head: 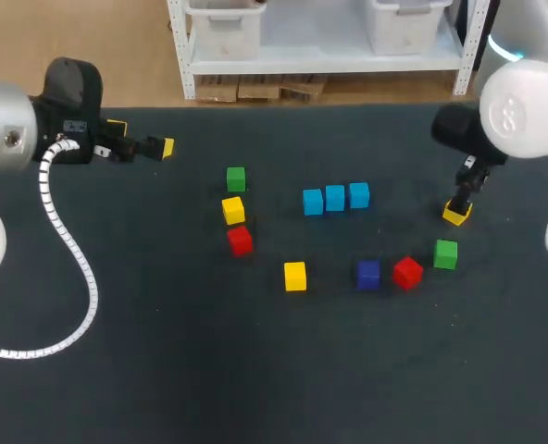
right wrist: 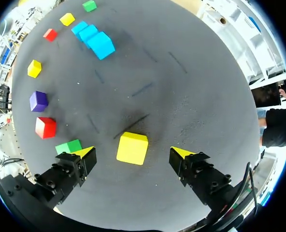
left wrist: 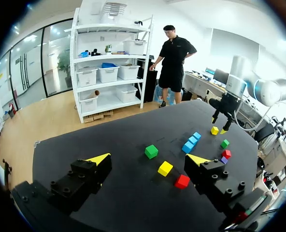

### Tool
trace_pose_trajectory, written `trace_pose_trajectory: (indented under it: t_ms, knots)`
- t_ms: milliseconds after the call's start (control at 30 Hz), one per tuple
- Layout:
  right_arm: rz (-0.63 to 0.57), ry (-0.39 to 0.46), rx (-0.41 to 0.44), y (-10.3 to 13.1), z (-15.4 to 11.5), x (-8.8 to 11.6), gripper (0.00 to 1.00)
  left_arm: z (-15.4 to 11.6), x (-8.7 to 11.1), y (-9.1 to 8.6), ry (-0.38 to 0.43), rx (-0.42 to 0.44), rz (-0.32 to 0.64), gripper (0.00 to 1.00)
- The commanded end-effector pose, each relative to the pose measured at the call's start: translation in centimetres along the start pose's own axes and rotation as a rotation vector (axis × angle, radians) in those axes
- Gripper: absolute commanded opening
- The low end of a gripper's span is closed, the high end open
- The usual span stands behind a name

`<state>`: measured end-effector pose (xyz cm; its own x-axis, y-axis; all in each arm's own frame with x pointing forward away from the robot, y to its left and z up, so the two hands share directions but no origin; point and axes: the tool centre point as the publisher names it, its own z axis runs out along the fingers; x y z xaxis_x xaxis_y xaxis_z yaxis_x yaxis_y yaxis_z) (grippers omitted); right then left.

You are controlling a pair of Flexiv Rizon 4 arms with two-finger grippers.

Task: Place the blue cubes, place green cubes on the blue cubes, place the yellow cubes on the green cubes, then place the red cubes on the yellow cubes, and place purple cube on the red cubes.

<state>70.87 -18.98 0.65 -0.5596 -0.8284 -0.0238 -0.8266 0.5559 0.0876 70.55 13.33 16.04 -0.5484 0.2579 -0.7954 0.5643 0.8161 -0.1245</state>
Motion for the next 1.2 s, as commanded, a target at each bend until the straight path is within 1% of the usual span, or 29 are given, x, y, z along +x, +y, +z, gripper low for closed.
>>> trace_pose_trajectory:
  t_ms: [33,133,167,200,233,333,433,600,700,767,867,967,1033,1067,1133,1200]
  knots:
    - [0.004,0.013,-0.020,-0.8,0.5,-0.6,1.00,-0.1,0.2,0.2,-0.008,0.009,0.002,1.00]
    - [0.009,0.013,-0.024,-0.9,0.8,-0.5,1.00,-0.1,0.2,0.2,-0.008,0.009,0.002,1.00]
    - [0.010,0.014,-0.025,-0.9,0.8,-0.5,0.93,-0.1,0.2,0.2,-0.008,0.009,0.002,1.00]
    - [0.009,0.013,-0.025,-0.9,0.8,-0.5,0.89,-0.1,0.2,0.2,-0.008,0.009,0.002,1.00]
    - [0.007,0.012,-0.026,-0.9,0.7,-0.6,0.89,-0.1,0.2,0.2,-0.008,0.009,0.002,1.00]
    - [-0.001,0.012,-0.024,-0.7,0.7,-0.8,1.00,-0.1,0.2,0.2,-0.008,0.009,0.002,1.00]
    - [-0.014,-0.001,-0.009,-0.4,0.2,-1.0,1.00,-0.1,0.2,0.2,-0.008,0.009,0.002,1.00]
    - [-0.048,0.005,0.037,0.7,-1.6,-1.2,1.00,-0.1,0.2,0.2,-0.008,0.009,0.002,1.00]
    - [-0.096,-0.007,0.061,2.0,-3.3,-1.3,1.00,-0.1,0.2,0.2,-0.008,0.009,0.002,1.00]
    - [-0.156,-0.016,0.069,3.3,-4.3,-1.3,1.00,-0.1,0.2,0.2,-0.008,0.009,0.002,1.00]
    - [-0.256,-0.005,0.078,5.2,-5.1,-1.1,1.00,-0.1,0.2,0.2,-0.008,0.009,0.002,1.00]
    - [-0.361,0.011,0.062,7.3,-5.3,-0.3,1.00,-0.1,0.2,0.2,-0.008,0.009,0.002,1.00]
    - [-0.408,0.022,0.047,8.4,-5.1,0.1,1.00,-0.1,0.2,0.2,-0.008,0.009,0.002,1.00]
    - [-0.431,0.041,0.046,9.0,-4.9,0.3,1.00,-0.1,0.2,0.2,-0.008,0.009,0.002,1.00]
    - [-0.459,0.062,0.041,9.9,-4.4,0.6,1.00,-0.1,0.2,0.2,-0.008,0.009,0.002,1.00]
    - [-0.462,0.062,0.026,10.5,-4.0,0.9,1.00,-0.1,0.2,0.2,-0.008,0.009,0.002,1.00]
